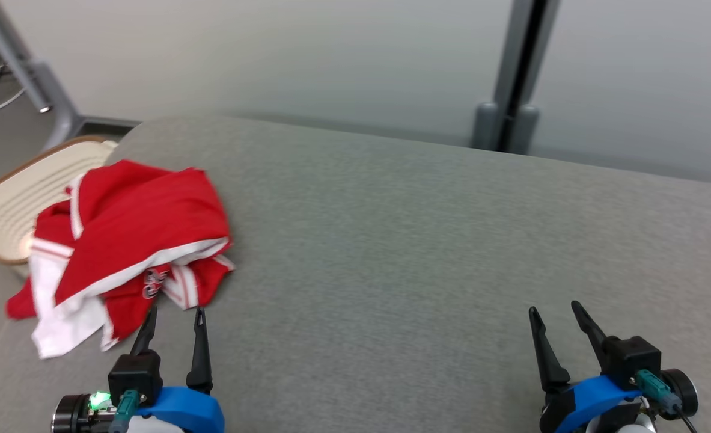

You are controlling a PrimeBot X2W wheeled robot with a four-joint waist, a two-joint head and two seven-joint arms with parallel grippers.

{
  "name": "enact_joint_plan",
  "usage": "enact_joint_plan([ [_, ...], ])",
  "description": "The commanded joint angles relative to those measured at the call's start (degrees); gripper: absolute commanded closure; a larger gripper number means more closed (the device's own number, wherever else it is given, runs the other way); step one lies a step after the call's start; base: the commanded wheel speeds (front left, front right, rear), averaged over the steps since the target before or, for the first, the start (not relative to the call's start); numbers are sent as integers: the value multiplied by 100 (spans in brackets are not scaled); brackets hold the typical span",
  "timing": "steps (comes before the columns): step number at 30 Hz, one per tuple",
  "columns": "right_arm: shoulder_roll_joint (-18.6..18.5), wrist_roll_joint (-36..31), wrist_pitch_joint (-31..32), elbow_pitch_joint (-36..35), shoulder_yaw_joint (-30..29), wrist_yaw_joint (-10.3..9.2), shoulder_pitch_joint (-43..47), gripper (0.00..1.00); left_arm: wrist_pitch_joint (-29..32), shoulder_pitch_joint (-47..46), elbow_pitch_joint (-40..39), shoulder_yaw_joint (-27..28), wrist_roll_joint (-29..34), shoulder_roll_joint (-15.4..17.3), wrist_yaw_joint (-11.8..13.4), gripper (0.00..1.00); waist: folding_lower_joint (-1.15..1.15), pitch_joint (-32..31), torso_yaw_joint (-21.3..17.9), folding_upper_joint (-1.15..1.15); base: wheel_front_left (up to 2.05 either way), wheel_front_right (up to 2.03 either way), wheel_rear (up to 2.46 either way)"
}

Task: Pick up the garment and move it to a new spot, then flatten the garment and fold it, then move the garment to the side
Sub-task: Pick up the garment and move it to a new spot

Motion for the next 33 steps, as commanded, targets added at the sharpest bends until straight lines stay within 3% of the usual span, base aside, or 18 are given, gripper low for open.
enact_joint_plan([
  [1,-10,2,-28,8,56,2,-89,0,-29,-68,32,44,-27,-29,17,0,0,214,393,0,0,0,0],
  [10,-11,219,-27,211,268,2,-257,0,-28,0,200,362,-196,-95,-60,0,0,307,1391,0,0,0,0],
  [16,-16,356,-27,485,607,2,-434,0,-28,74,305,711,-425,-134,-233,0,0,338,1646,0,0,0,0],
  [23,-19,417,-27,582,837,2,-688,0,-28,-507,561,899,-751,-153,-553,0,0,668,1469,0,0,0,0],
  [28,-144,477,-27,453,1003,2,-864,0,-28,-1267,814,961,-1108,93,-630,0,0,1076,1118,0,0,0,0],
  [33,-327,547,-24,434,1053,1,-982,0,-28,-2056,1138,430,-1977,474,-615,0,0,1444,814,0,0,0,0],
])
